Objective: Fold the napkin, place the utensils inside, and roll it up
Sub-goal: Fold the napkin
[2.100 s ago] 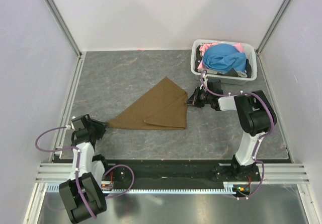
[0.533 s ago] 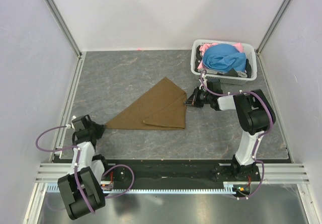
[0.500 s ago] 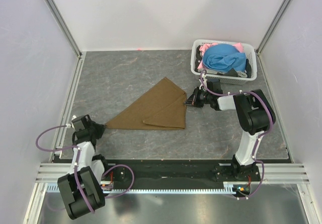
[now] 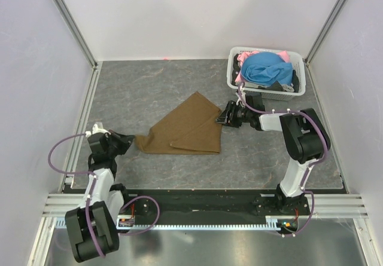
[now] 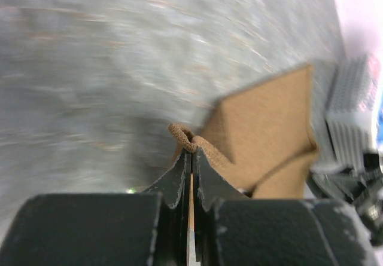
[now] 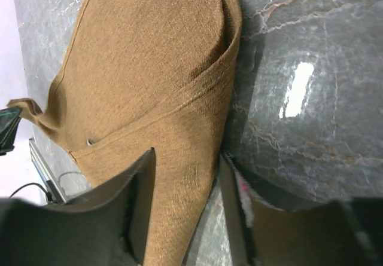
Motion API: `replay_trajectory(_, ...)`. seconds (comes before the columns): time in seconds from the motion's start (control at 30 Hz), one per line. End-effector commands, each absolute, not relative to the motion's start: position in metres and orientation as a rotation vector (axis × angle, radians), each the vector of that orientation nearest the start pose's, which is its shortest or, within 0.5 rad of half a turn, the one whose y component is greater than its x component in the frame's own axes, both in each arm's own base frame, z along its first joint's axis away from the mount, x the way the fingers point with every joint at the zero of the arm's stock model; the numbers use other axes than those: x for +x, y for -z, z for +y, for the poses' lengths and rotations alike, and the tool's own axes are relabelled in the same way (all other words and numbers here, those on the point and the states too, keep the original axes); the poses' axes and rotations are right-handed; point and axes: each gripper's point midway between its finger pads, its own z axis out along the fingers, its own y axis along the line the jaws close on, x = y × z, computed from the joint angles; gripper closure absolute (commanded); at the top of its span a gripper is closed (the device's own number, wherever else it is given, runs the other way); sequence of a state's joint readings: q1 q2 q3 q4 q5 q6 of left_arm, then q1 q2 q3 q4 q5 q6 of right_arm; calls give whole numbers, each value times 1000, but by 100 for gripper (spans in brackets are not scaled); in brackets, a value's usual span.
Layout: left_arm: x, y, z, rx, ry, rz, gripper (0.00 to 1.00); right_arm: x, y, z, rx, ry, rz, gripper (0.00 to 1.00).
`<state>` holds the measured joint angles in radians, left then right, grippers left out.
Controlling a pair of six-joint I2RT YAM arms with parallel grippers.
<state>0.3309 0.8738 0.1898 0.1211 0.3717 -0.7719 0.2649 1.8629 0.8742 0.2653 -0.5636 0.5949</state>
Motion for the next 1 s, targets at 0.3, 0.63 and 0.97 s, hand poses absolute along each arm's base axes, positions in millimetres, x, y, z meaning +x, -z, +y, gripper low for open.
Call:
replay_trajectory(0.3, 315, -144, -124, -391, 891, 1885, 98, 356, -43, 193, 118, -899, 2428, 24)
replay_trajectory(0.63, 332, -157, -238, -106, 1088, 1924, 98, 348, -66, 177, 168, -816, 2359, 22)
replay_trajectory(0.97, 322, -163, -320, 147, 1218, 1929, 98, 344, -75, 165, 203, -784, 2329, 22)
